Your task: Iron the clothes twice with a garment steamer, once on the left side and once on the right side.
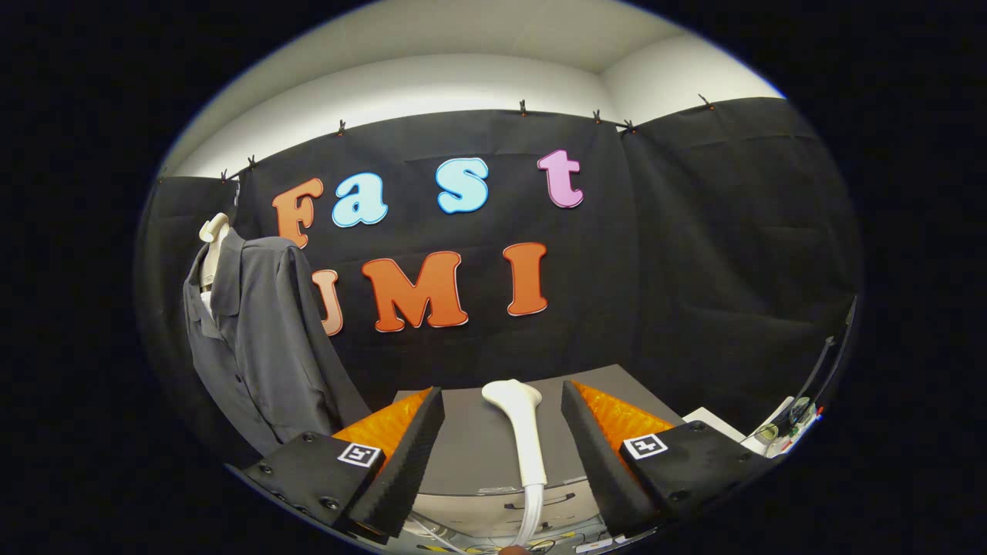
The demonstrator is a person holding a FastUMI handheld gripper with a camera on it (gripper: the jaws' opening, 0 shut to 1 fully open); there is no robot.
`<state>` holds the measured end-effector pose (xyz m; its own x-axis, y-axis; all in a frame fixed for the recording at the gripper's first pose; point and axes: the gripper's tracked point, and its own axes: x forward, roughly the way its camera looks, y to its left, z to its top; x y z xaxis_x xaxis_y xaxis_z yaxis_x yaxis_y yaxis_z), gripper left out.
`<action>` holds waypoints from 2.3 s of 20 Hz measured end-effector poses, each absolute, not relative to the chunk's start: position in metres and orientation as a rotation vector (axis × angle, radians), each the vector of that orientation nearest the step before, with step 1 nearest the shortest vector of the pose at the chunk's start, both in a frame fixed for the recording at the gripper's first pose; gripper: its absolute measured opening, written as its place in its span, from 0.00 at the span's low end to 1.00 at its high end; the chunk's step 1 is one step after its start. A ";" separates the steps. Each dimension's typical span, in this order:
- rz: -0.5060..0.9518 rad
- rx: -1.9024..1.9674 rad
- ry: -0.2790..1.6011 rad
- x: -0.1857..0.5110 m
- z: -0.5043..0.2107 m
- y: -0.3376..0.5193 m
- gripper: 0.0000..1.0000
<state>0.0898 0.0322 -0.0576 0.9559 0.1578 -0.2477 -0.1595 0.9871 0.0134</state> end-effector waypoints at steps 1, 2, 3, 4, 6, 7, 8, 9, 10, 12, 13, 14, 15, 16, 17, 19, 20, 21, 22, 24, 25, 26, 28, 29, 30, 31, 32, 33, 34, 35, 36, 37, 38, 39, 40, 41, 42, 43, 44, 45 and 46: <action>0.164 -0.010 0.276 0.097 -0.064 0.031 0.98; 0.161 -0.010 0.298 0.104 -0.071 0.030 0.98; 0.159 -0.009 0.317 0.112 -0.076 0.029 0.98; 0.163 -0.007 0.341 0.120 -0.085 0.031 0.98; 0.161 -0.005 0.404 0.133 -0.103 0.027 0.98; 0.160 0.002 0.428 0.141 -0.110 0.026 0.98; 0.162 0.010 0.450 0.148 -0.117 0.027 0.98; 0.162 0.017 0.474 0.154 -0.124 0.027 0.99; 0.164 0.019 0.498 0.160 -0.131 0.027 0.99; 0.173 0.014 0.543 0.175 -0.146 0.028 0.99; 0.179 0.011 0.566 0.183 -0.154 0.030 0.99; 0.185 0.008 0.590 0.188 -0.162 0.031 0.99; 0.192 0.005 0.616 0.191 -0.172 0.032 0.99; 0.196 0.002 0.643 0.196 -0.182 0.033 0.99; 0.200 -0.002 0.668 0.200 -0.191 0.032 0.99; 0.204 -0.008 0.707 0.208 -0.205 0.030 0.98; 0.203 -0.009 0.724 0.212 -0.213 0.029 0.98; 0.194 -0.012 0.736 0.216 -0.219 0.026 0.98; 0.185 -0.014 0.746 0.220 -0.224 0.023 0.97; 0.158 -0.019 0.763 0.229 -0.235 0.013 0.96; 0.147 -0.018 0.772 0.233 -0.239 0.008 0.92; 0.133 -0.022 0.781 0.235 -0.244 0.004 0.88; 0.122 -0.024 0.799 0.240 -0.252 -0.002 0.83; 0.118 -0.026 0.808 0.242 -0.258 -0.003 0.83; 0.114 -0.031 0.817 0.244 -0.262 -0.006 0.83; 0.107 -0.032 0.828 0.246 -0.267 -0.009 0.82; 0.105 -0.029 0.839 0.248 -0.272 -0.009 0.81; 0.103 -0.020 0.848 0.249 -0.278 -0.010 0.77; 0.104 -0.005 0.856 0.249 -0.282 -0.008 0.74; 0.103 0.000 0.862 0.250 -0.284 -0.009 0.73; 0.100 -0.004 0.865 0.250 -0.286 -0.010 0.72; 0.115 0.012 0.875 0.248 -0.289 -0.007 0.68; 0.115 0.025 0.885 0.248 -0.292 -0.006 0.64; 0.117 0.033 0.883 0.249 -0.293 -0.006 0.60; 0.118 0.029 0.879 0.249 -0.293 -0.006 0.56; 0.118 0.023 0.877 0.249 -0.293 -0.007 0.56; 0.116 0.019 0.872 0.249 -0.293 -0.007 0.53; 0.113 0.014 0.867 0.249 -0.293 -0.008 0.51; 0.111 0.010 0.857 0.250 -0.291 -0.008 0.50; 0.112 0.006 0.847 0.248 -0.287 -0.008 0.50; 0.117 0.000 0.834 0.247 -0.283 -0.006 0.49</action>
<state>0.2473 -0.0062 -0.2830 0.6661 0.1032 -0.7387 -0.1033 0.9936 0.0456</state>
